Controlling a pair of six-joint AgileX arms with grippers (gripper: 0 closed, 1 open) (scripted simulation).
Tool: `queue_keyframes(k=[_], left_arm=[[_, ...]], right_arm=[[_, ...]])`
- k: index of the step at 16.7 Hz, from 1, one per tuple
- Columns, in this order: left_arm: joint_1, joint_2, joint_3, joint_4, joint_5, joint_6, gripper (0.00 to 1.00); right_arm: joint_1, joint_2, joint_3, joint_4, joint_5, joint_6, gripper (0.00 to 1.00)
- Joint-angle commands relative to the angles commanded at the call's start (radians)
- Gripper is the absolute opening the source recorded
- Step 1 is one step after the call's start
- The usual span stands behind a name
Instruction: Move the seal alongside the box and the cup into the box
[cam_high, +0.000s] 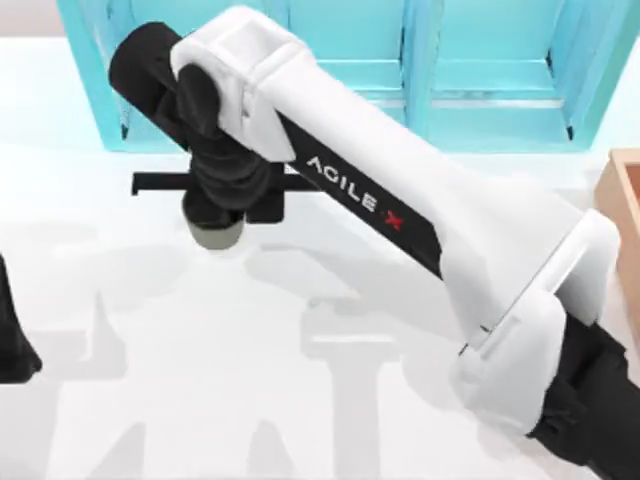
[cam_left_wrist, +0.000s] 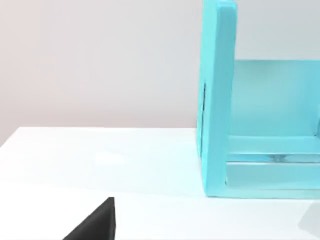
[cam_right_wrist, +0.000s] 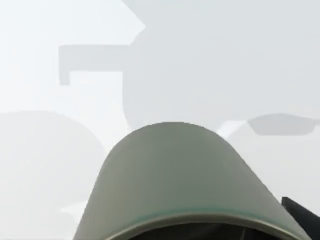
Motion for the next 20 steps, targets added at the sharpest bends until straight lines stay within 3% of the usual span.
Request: queue_keyframes(k=[6, 10, 20], left_arm=[[0.000, 0.000, 0.000, 0.000, 0.000, 0.000, 1.00], [0.000, 0.000, 0.000, 0.000, 0.000, 0.000, 1.00], [0.000, 0.000, 0.000, 0.000, 0.000, 0.000, 1.00]], right_arm=[[-0.055, -0.332, -0.560, 0.152, -0.018, -0.058, 0.00], [-0.086, -0.521, -0.812, 0.243, -0.029, -0.086, 0.00], [-0.101, -0.597, -0.900, 0.276, -0.037, -0.105, 0.00]])
